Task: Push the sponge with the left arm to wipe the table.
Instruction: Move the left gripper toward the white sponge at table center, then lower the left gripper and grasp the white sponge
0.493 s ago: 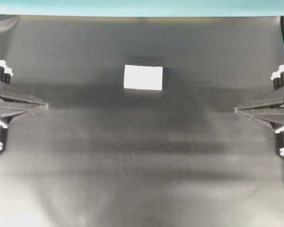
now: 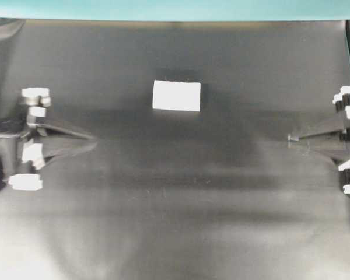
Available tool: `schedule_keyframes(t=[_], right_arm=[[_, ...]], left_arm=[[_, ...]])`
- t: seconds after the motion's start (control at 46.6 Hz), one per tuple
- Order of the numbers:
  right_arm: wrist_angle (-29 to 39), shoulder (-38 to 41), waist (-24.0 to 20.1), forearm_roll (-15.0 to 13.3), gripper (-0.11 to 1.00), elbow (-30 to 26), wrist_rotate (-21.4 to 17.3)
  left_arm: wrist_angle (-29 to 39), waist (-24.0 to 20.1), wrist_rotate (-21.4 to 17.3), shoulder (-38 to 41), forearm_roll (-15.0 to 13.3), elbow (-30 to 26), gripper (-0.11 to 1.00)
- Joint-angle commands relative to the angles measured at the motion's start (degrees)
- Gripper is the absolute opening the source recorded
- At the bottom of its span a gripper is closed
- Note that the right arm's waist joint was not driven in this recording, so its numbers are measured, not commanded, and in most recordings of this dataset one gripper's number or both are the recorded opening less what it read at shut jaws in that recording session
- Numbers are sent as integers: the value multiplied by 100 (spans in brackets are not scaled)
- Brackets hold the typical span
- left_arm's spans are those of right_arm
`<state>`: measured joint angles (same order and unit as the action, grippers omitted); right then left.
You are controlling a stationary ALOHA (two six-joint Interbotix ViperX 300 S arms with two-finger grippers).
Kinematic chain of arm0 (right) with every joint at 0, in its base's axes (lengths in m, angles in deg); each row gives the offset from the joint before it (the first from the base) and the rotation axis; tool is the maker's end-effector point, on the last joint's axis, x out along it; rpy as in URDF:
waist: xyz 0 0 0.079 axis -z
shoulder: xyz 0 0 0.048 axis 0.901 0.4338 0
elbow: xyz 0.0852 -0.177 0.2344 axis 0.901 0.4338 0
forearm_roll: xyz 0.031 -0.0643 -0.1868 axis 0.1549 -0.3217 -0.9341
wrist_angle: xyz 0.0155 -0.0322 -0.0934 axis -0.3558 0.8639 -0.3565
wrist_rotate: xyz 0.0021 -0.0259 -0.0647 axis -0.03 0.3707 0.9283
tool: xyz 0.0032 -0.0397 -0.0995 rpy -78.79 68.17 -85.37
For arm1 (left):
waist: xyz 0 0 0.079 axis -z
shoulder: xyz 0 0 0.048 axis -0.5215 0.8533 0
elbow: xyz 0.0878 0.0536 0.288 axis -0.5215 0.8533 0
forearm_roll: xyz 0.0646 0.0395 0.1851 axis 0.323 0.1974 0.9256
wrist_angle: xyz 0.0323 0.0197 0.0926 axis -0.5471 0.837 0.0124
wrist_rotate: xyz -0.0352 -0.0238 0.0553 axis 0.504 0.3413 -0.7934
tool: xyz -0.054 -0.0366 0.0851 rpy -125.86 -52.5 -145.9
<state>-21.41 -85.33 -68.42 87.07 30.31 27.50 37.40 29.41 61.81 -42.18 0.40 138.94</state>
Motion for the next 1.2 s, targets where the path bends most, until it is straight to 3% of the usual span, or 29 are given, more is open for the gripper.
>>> schedule_keyframes(t=[0.0,0.257,0.407,0.6,0.772,0.836,0.922,1.179], right_arm=[[35,9,0,18,1,-9,9],[132,-18,0,70,0,132,-9],[132,-44,0,88,0,185,-18],[141,-70,0,79,0,229,-18],[141,-79,0,88,0,246,-18],[141,-88,0,88,0,255,-18],[123,-97,0,88,0,264,-18],[105,-97,0,88,0,290,-9]], left_arm=[[-88,-264,97,756,26,-510,1],[-35,-861,686,2637,26,-1872,1],[229,-1169,817,3507,26,-2663,1],[483,-1468,1011,4315,18,-3384,11],[659,-1731,1485,4887,26,-3683,39],[694,-1828,1529,5045,26,-3727,54],[694,-1969,1547,5221,26,-3771,65],[659,-2065,1731,5537,26,-3832,62]])
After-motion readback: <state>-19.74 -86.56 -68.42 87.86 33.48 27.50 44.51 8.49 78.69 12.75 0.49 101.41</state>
